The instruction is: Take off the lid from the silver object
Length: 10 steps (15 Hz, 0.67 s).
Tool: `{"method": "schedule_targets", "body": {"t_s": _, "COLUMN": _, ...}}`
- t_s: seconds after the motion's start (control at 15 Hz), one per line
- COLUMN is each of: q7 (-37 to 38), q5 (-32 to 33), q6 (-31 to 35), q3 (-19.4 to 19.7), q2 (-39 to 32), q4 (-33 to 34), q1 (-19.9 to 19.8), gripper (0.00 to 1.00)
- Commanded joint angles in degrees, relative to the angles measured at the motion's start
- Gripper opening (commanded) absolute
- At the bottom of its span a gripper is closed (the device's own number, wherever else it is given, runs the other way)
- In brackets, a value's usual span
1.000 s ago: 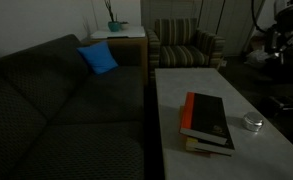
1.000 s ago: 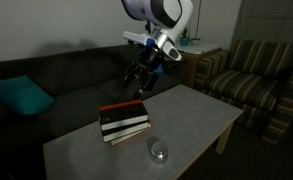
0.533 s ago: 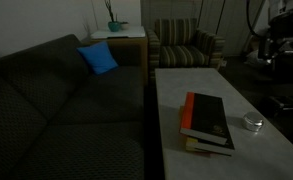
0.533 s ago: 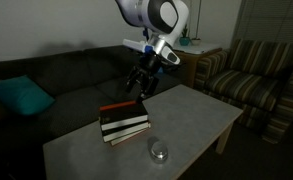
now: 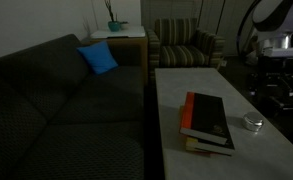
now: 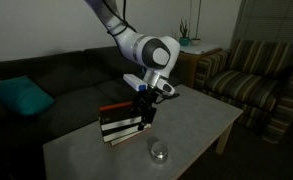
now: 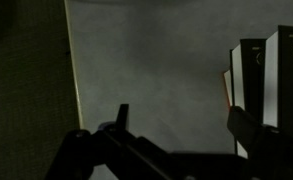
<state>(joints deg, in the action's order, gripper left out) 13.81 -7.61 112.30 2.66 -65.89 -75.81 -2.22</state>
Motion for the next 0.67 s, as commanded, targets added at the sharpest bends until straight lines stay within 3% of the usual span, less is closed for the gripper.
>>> {"method": "schedule_targets", "body": {"t_s": 0.0, "q7": 1.65, "q5": 0.14, "q6": 1.14, "q3": 0.97, "q2": -6.22, "q4": 5.16, "q1": -0.24, "gripper": 1.00}}
{"method": "schedule_targets", "body": {"t_s": 0.07, "q7": 1.33, "q5": -0.02, "q6": -0.27, "q3": 0.76, "q2": -7.43, "q4": 6.26, "q1": -0.68, "gripper": 1.00}}
{"method": "schedule_targets", "body": {"t_s": 0.13, "q7": 1.04, "q5": 0.02, "q6": 0.76, "q3": 0.59, "q2": -4.63, "q4": 2.99, "q1": -0.13, "gripper": 1.00}}
{"method": "schedule_targets", "body": {"t_s": 0.4, "q7": 1.05, "q5": 0.03, "q6": 0.70, "q3": 0.63, "q2": -7.48, "q4": 5.37, "q1": -0.47, "gripper": 1.00}}
{"method": "schedule_targets", "body": {"t_s": 0.6, "q7": 0.21, "q5": 0.17, "q6": 5.19, "q3": 0.60, "q2": -8.03, "q4": 5.50, "q1": -0.52, "gripper": 1.00}}
